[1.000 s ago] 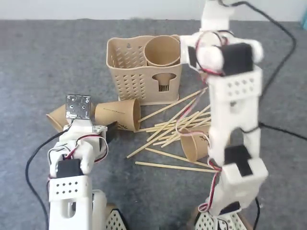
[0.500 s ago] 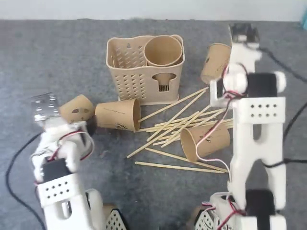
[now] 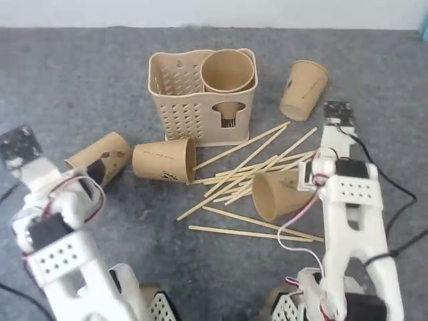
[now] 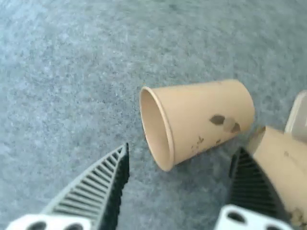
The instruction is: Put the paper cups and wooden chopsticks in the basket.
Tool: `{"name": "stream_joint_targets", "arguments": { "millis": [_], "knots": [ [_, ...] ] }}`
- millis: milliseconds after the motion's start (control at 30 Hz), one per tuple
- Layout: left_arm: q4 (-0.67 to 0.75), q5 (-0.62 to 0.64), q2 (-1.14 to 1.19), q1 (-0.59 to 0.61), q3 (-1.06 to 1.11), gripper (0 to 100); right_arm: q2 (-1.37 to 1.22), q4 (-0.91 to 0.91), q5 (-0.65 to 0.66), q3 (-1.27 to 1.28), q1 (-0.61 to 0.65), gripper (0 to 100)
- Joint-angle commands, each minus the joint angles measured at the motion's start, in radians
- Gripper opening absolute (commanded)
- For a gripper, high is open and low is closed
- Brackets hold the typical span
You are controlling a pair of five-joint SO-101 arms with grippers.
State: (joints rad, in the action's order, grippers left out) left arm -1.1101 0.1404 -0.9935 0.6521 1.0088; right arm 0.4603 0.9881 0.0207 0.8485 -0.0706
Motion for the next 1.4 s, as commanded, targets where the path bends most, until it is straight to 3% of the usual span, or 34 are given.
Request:
{"name": "stream_joint_targets", "arguments": {
  "millis": [0,333,567,633,733,867,1200,1367],
  "knots": [
    [-0.003,0.041,0.241,0.034,-0.156,32,-0.008,-0.039,0.015,0.054,-0.045,11.3],
    [0.026,0.106,0.618,0.071,-0.344,32,-0.007,-0.036,0.015,0.057,-0.081,11.3],
    [0.101,0.186,0.69,-0.021,-0.351,32,-0.007,-0.035,0.015,0.058,-0.082,11.3],
    [0.103,0.224,0.69,-0.055,-0.358,29,-0.007,-0.033,0.015,0.058,-0.088,11.3],
    [0.106,0.276,0.69,-0.1,-0.387,16,-0.007,-0.033,0.014,0.054,-0.13,11.3],
    [0.212,0.281,0.69,-0.133,-0.394,2,-0.005,-0.035,0.015,0.054,-0.163,11.3],
    [0.222,0.278,0.69,-0.193,-0.432,1,-0.005,-0.042,0.015,0.052,-0.185,11.3],
    [0.101,0.278,0.69,-0.193,-0.559,1,-0.005,-0.042,0.015,0.052,-0.186,11.3]
  ]
}}
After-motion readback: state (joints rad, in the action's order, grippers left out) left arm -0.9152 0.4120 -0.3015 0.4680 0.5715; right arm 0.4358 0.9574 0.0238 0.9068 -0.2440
